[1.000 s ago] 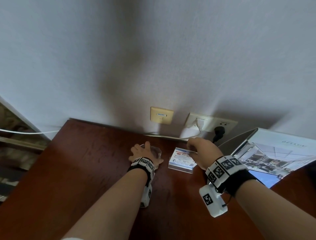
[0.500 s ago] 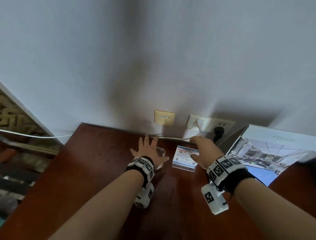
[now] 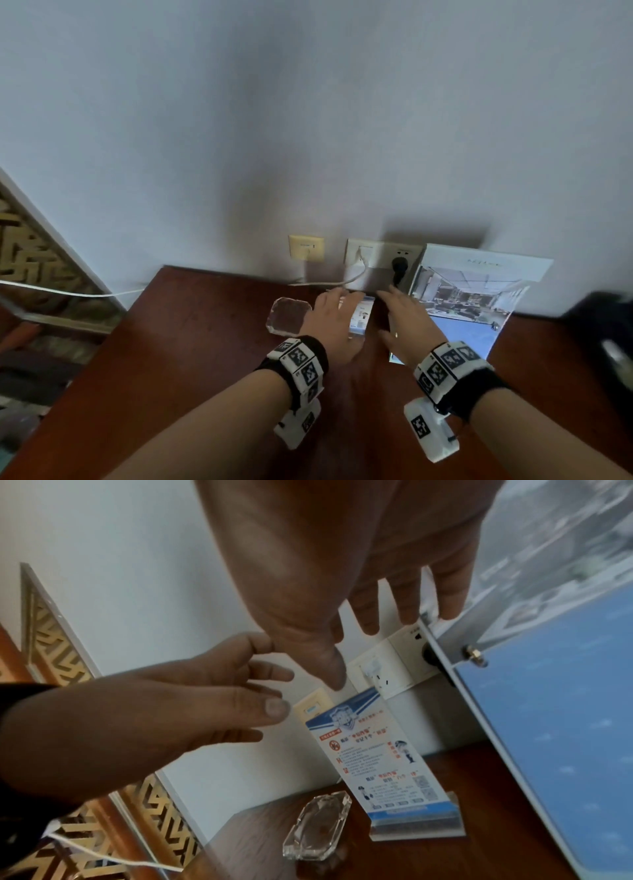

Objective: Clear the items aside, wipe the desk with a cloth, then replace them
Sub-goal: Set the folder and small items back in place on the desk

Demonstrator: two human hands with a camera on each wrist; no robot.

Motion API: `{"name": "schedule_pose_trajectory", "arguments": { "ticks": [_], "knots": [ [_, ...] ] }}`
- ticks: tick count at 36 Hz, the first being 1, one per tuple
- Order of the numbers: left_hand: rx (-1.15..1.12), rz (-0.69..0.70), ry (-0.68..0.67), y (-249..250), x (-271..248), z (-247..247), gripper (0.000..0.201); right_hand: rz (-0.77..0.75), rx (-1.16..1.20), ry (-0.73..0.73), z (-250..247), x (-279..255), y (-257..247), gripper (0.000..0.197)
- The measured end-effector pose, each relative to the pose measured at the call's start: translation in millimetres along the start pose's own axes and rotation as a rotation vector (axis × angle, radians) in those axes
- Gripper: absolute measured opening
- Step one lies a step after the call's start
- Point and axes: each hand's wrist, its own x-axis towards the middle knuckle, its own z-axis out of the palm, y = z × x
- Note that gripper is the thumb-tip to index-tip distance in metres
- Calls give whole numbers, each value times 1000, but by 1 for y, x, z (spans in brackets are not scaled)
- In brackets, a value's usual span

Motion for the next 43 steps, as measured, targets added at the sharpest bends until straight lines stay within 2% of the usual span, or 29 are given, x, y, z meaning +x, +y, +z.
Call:
{"name": "schedule_pose_trajectory", "arguments": {
  "ticks": [4, 11, 18, 28, 36, 43],
  "knots": [
    [5, 82, -27, 41, -2, 5, 74, -17, 29, -7, -13, -24, 23, 70],
    [47, 146, -116, 115, 5, 23, 78, 16, 4, 4, -44, -68, 77, 69],
    [78, 232, -150, 193, 23, 42, 79, 161, -28, 50, -85, -116, 143, 70],
    [211, 387, -184, 304, 61, 88, 80, 479, -53, 110, -126, -168, 243, 69],
    [225, 452, -239, 372, 109, 135, 79, 670, -32, 75, -123, -186, 320, 71],
    [320, 490, -366, 412, 157, 176, 89, 767, 2, 27, -106, -171, 370, 73]
  ]
}}
